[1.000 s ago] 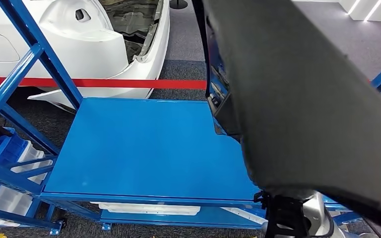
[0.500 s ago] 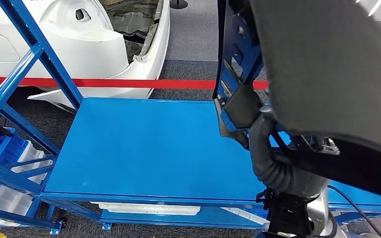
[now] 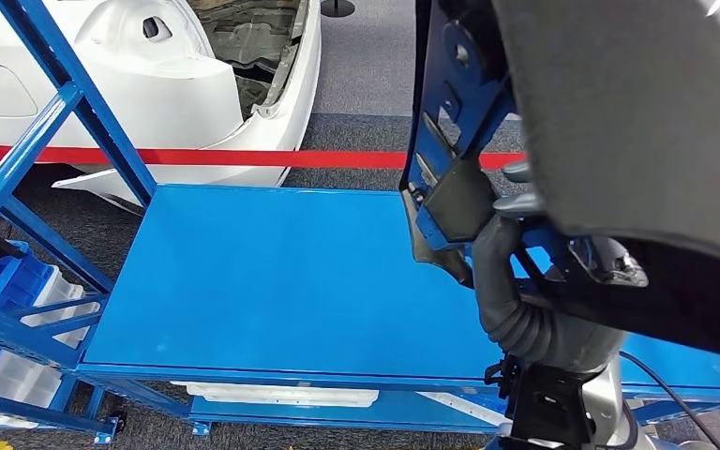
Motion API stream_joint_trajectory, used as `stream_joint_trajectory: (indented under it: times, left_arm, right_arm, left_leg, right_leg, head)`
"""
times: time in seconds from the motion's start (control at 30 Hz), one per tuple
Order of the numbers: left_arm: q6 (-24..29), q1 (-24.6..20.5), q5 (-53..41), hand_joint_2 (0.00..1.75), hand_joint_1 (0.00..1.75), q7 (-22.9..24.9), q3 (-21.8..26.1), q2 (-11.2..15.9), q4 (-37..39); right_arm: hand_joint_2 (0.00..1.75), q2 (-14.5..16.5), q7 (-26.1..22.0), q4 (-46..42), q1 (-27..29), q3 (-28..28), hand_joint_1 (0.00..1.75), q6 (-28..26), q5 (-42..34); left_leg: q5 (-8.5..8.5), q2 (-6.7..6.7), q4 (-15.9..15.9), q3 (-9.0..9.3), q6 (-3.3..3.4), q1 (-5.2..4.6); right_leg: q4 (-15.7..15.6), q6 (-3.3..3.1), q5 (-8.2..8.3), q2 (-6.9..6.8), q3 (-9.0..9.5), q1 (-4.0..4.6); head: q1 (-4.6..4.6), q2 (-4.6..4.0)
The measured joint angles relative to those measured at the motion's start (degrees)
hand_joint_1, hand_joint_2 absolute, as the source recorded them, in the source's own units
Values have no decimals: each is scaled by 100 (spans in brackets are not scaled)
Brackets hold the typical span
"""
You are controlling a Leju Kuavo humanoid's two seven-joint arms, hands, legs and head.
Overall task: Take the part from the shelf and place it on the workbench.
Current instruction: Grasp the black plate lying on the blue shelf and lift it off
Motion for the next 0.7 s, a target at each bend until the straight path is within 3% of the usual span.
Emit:
stream_joint_trajectory:
  times: [0.33,0.4,0.47,0.53,0.6,0.63,0.67,0.7]
  left_arm:
    - [121,2,21,175,0,6,0,-11,0]
    - [151,3,38,175,0,15,0,-13,1]
    - [186,7,52,175,0,17,0,-27,2]
    - [205,11,62,175,0,16,1,-43,2]
    - [214,21,70,175,0,16,2,-45,3]
    - [217,29,75,175,0,16,2,-46,4]
    - [219,38,79,175,0,16,2,-46,4]
    - [220,45,81,175,0,15,2,-48,4]
  right_arm:
    - [175,0,4,0,27,0,175,0,-7]
    - [175,0,11,0,28,0,175,-2,-25]
    - [175,-3,14,-4,31,-1,175,-7,-48]
    - [175,-8,10,-9,35,-2,175,-15,-62]
    - [175,-14,4,-11,49,-3,175,-22,-72]
    - [175,-16,0,-11,60,-4,175,-23,-79]
    - [175,-19,-9,-11,69,-4,175,-24,-85]
    - [175,-20,-20,-11,75,-4,175,-24,-88]
  left_leg:
    - [-4,-1,9,-1,5,-9]
    - [-5,-6,-4,5,39,-31]
    - [47,3,-139,95,88,8]
    - [111,25,-281,194,119,60]
    - [122,37,-302,211,127,60]
    - [114,38,-294,212,118,63]
    - [99,37,-280,215,101,73]
    - [78,32,-258,222,75,90]
  right_leg:
    - [-14,7,5,0,1,-5]
    - [-55,46,26,0,14,-24]
    - [-46,81,-1,0,31,-29]
    - [320,94,-217,-1,-127,-25]
    - [1075,132,-523,-3,-532,-49]
    - [1388,158,-590,-4,-725,-69]
    - [1519,183,-542,-5,-839,-93]
    - [1415,206,-375,-6,-845,-117]
  head:
    - [0,0]
    - [-4,0]
    - [1,0]
    - [33,0]
    - [64,0]
    - [69,0]
    - [73,0]
    - [74,0]
